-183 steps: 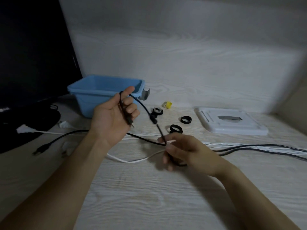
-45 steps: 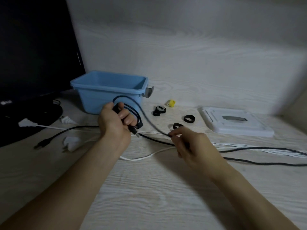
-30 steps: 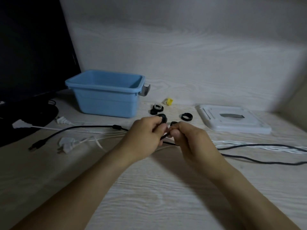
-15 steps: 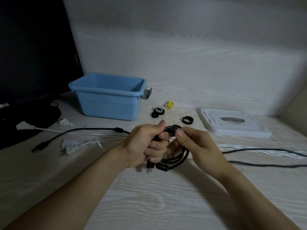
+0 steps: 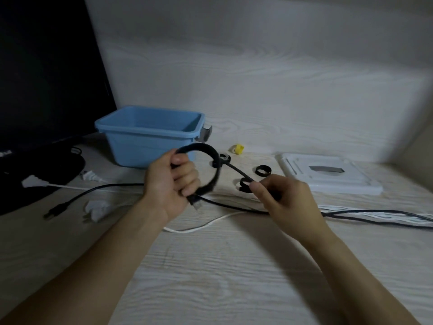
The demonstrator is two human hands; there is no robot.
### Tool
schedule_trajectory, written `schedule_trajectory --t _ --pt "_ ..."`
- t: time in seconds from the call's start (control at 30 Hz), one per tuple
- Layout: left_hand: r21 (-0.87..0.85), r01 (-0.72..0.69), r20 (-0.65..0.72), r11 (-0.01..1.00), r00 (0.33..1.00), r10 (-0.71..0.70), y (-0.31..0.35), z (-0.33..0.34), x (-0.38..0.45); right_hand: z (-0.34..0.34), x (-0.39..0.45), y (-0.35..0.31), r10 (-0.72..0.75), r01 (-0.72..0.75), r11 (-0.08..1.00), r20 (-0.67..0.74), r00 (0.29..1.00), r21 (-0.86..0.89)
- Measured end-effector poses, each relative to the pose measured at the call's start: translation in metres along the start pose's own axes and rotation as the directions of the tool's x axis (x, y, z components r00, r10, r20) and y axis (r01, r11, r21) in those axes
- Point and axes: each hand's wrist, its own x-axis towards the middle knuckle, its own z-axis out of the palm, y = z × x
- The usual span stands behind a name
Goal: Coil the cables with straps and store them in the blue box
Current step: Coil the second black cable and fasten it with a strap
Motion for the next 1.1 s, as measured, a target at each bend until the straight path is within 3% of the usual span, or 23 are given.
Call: schedule_trajectory --t 0.13,0.23,0.4,0.63,0.73,0.9,1.03,1.1 --pt "-0.104 -0.180 -0.206 0.978 0.966 0.155 0.021 -0.015 0.010 -0.011 0.004 0.013 0.027 -0.022 0.970 0.016 1.000 -0.243" --pt "-0.155 -0.284 -0.306 0.946 0.924 0.227 0.032 -0.025 0.015 -0.017 0.005 0.018 0.007 -0.017 0.979 -0.052 0.999 -0.203" --pt "-0.224 -0.319 -0.272 0.921 0.928 0.256 0.024 -0.023 0.013 -0.004 0.005 0.015 -0.035 0.028 0.973 -0.025 0.999 -0.230" --pt "-0.066 -0.375 -0.290 0.924 0.894 0.342 0.023 -0.020 0.019 0.030 -0.011 -0.009 -0.206 0.320 0.879 0.325 0.923 -0.353" --pt "-0.017 -0.376 -0.272 0.926 0.893 0.358 0.024 -0.020 0.020 0.040 -0.017 -0.013 -0.218 0.341 0.876 0.352 0.910 -0.340" --pt "0.143 -0.301 -0.264 0.943 0.906 0.329 0.022 -0.018 0.018 0.041 -0.013 -0.004 -0.149 0.226 0.914 0.241 0.959 -0.336" --pt "0.192 -0.177 -0.168 0.965 0.963 0.210 0.009 -0.014 0.016 0.029 -0.008 -0.001 -0.028 0.084 0.949 0.187 0.982 -0.304" --pt "0.177 -0.106 -0.102 0.979 0.987 0.125 0.002 -0.012 0.013 0.027 -0.007 -0.003 0.014 0.019 0.981 0.168 0.986 -0.194"
